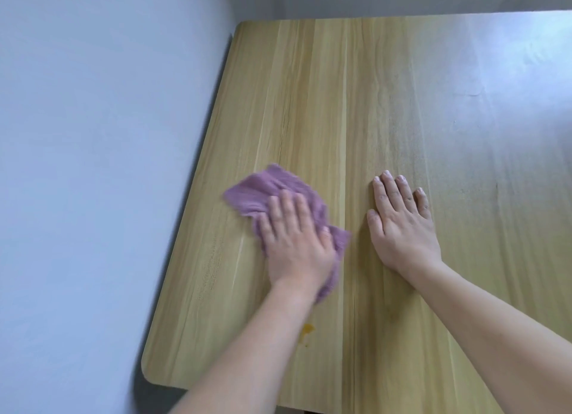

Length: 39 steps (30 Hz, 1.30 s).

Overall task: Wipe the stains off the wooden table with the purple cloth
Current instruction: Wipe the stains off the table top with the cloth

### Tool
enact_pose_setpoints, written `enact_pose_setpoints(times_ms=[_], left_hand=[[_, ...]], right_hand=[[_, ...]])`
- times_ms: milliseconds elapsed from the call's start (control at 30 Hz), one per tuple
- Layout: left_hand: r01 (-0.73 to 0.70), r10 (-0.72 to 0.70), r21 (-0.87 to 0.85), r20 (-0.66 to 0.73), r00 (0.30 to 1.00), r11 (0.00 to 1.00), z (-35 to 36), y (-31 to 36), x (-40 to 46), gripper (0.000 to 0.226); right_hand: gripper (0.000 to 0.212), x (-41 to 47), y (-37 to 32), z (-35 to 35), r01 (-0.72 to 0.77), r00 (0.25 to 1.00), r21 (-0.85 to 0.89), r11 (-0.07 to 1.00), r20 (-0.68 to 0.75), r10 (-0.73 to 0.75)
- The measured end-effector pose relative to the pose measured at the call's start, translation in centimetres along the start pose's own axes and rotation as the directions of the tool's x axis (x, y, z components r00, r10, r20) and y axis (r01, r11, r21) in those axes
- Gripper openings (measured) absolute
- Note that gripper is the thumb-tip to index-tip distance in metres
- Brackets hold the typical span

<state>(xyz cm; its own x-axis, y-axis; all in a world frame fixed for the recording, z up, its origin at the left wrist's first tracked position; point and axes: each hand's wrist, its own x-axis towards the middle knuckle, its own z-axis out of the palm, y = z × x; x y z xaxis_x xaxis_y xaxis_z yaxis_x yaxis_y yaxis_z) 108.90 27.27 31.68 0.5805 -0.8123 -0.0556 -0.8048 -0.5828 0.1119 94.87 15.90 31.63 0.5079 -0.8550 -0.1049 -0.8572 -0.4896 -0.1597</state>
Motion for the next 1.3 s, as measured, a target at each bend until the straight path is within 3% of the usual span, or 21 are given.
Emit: enact_pose_setpoints(times_ms=[100,167,233,433,633,733,933,1033,1100,1200,1300], left_hand=[[-0.228,0.226,0.014,0.075,0.971,0.974,0.1,2.0,-1.4,0.074],[-0.357,0.354,0.021,0.093,0.931,0.934,-0.6,-0.7,-0.6,0.073],[-0.39,0.386,0.024,0.105,0.917,0.92,-1.1,-5.1,0.2,0.071],[-0.029,0.03,-0.005,0.027,0.999,1.0,-2.5,-15.6,-0.3,0.072],[0.303,-0.304,-0.028,-0.026,0.952,0.953,-1.4,-10.9,-1.2,0.067],[0.351,-0.352,-0.052,-0.014,0.936,0.935,-1.1,-5.7,-2.6,0.068],[0.02,-0.021,0.016,0.057,0.998,1.0,0.2,1.3,-6.9,0.073],[-0.227,0.221,0.049,0.112,0.969,0.973,-0.1,-1.0,-7.8,0.073],[-0.288,0.277,0.085,0.125,0.953,0.954,-0.5,-5.1,-7.7,0.07],[-0.075,0.066,0.131,0.072,0.995,0.989,-1.3,-12.1,-8.1,0.068],[0.217,-0.22,0.069,0.037,0.975,0.974,-1.6,-14.9,-8.6,0.07]], right_hand=[[0.061,0.1,-0.1,-0.1,0.0,1.0,0.007,1.0,-0.008,0.0],[0.06,0.2,0.0,-0.2,0.001,1.0,0.011,1.0,-0.005,-0.001],[0.061,0.2,0.1,0.0,0.006,1.0,0.006,1.0,0.002,-0.006],[0.061,0.1,0.0,0.3,0.006,1.0,0.012,1.0,-0.027,-0.006],[0.062,-2.3,-0.1,0.2,0.023,1.0,0.046,0.999,-0.002,-0.023],[0.062,-6.3,0.6,0.3,0.045,0.998,0.042,0.998,0.034,-0.047],[0.063,-12.3,1.7,0.7,0.048,0.996,0.007,0.999,0.072,-0.048],[0.064,-12.1,1.7,0.6,0.049,0.997,-0.008,0.999,0.058,-0.048],[0.062,-12.0,1.6,0.8,0.05,0.997,-0.008,0.999,0.06,-0.05],[0.061,-12.3,1.6,0.9,0.054,0.997,-0.008,0.998,0.063,-0.054],[0.06,-12.1,1.6,0.8,0.057,0.997,0.008,0.998,0.049,-0.058]])
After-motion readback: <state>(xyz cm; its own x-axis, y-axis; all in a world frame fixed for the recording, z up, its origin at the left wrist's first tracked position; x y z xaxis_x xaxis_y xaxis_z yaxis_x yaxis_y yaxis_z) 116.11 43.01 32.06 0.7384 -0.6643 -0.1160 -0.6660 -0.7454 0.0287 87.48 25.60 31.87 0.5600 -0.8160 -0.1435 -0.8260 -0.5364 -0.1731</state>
